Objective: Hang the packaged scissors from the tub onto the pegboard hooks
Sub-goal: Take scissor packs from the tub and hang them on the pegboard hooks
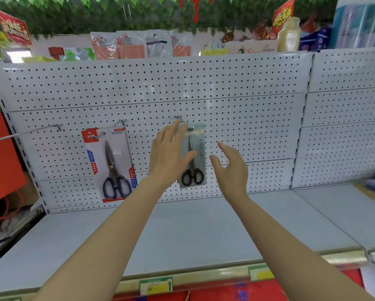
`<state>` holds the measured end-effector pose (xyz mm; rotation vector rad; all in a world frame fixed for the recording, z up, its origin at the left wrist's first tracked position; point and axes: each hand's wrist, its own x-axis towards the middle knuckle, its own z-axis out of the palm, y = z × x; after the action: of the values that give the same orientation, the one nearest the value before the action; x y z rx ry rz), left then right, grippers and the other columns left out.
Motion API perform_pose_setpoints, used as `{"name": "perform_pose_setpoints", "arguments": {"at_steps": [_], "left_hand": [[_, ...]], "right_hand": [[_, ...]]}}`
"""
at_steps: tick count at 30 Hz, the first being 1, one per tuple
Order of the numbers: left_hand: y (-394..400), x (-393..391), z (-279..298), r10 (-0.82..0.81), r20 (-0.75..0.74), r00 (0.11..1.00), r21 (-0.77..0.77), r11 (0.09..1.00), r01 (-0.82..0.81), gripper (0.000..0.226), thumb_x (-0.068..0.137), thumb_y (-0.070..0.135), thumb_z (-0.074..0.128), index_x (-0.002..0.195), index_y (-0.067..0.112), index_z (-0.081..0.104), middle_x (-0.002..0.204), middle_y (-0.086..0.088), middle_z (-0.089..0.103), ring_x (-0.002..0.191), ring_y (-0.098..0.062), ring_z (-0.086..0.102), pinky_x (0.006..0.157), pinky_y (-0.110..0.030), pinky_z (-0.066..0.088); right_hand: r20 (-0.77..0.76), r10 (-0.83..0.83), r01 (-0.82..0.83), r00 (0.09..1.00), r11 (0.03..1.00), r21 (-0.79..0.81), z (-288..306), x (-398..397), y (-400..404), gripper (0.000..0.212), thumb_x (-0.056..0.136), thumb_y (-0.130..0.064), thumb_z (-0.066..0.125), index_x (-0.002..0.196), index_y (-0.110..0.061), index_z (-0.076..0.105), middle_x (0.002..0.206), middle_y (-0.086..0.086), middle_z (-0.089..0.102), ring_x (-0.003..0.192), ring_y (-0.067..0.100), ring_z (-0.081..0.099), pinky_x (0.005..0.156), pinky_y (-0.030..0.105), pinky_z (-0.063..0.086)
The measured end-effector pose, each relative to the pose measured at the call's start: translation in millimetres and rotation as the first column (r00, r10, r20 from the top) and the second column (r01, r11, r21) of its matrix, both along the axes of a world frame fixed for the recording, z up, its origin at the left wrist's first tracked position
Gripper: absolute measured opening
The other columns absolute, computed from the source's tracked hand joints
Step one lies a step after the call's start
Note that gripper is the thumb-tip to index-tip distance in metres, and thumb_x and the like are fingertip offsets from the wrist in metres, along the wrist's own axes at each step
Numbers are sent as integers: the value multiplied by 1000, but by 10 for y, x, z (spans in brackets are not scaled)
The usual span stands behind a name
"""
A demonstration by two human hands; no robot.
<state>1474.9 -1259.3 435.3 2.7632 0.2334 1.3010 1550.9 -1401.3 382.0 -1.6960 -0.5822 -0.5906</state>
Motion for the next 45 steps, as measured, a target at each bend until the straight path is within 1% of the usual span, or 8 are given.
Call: {"name": "perform_pose_setpoints", "arguments": {"at_steps": [5, 13, 18, 26, 33, 38, 42, 45], "left_hand": [[-344, -217, 51, -30, 30, 999, 188, 982, 24, 73, 86, 43, 65, 148, 18, 36, 155, -3, 31, 142, -27, 25, 115, -44, 23], [-1255, -364, -218, -207, -42, 977, 338, 918, 209, 65, 89, 40, 60, 146, 15, 40, 150, -5, 40, 136, -29, 35, 110, -43, 26], [-1863, -315, -988, -347, -149, 926, 262, 889, 376, 60, 88, 34, 58, 142, 10, 46, 145, -10, 46, 129, -34, 43, 104, -46, 33], [-2658, -276, -3154, -407, -593, 695, 173, 779, 603, 61, 72, 28, 73, 129, 11, 59, 132, -11, 57, 118, -33, 54, 96, -42, 39], [-2986, -654, -4780, -296, -901, 318, 93, 583, 807, 30, 70, 26, 64, 98, 19, 70, 101, 1, 68, 96, -22, 64, 85, -34, 43], [-3120, -963, -5701, -36, -999, -24, -39, 528, 848, 33, 91, 8, 49, 122, 13, 58, 127, -5, 57, 121, -26, 49, 102, -38, 37], [-3215, -1023, -6126, 16, -998, -64, -48, 491, 870, 52, 91, 8, 48, 142, 6, 37, 143, -13, 40, 132, -31, 38, 108, -43, 34], [-3269, -1032, -6216, -18, -1000, 15, 6, 417, 909, 48, 91, 6, 45, 138, 4, 38, 135, -17, 43, 123, -35, 44, 104, -46, 37]], "right_hand": [[461, -152, 285, 874, 930, -233, 173, -117, -547, 45, 86, -25, 70, 128, -9, 63, 124, 6, 66, 113, 27, 61, 97, 40, 41], [658, -195, 493, 728, 815, -304, 53, -472, -1635, 44, 88, -28, 62, 125, -5, 64, 118, 9, 68, 111, 29, 63, 93, 40, 42], [604, -279, 576, 746, 725, -377, -564, -611, -2349, 45, 84, -28, 64, 123, -5, 65, 113, 10, 70, 103, 30, 65, 88, 38, 43], [373, -396, 544, 839, 607, -579, -2134, -869, -3239, 40, 83, -27, 62, 115, -4, 67, 106, 11, 70, 98, 32, 65, 84, 41, 45], [182, -490, 453, 853, 519, -725, -3403, -1148, -3724, 42, 85, -25, 63, 120, -3, 65, 111, 11, 69, 98, 33, 64, 86, 44, 46], [81, -522, 385, 849, 506, -772, -4104, -1400, -3904, 45, 74, -14, 80, 114, 1, 67, 104, 14, 71, 90, 35, 67, 79, 45, 50], [-9, -539, 312, 842, 501, -807, -4562, -1574, -4033, 45, 77, -14, 77, 118, 1, 66, 108, 13, 70, 96, 35, 67, 85, 43, 46], [-43, -549, 281, 834, 492, -824, -4801, -1683, -4096, 45, 77, -14, 76, 119, 0, 66, 108, 12, 70, 96, 34, 67, 87, 40, 44]]}}
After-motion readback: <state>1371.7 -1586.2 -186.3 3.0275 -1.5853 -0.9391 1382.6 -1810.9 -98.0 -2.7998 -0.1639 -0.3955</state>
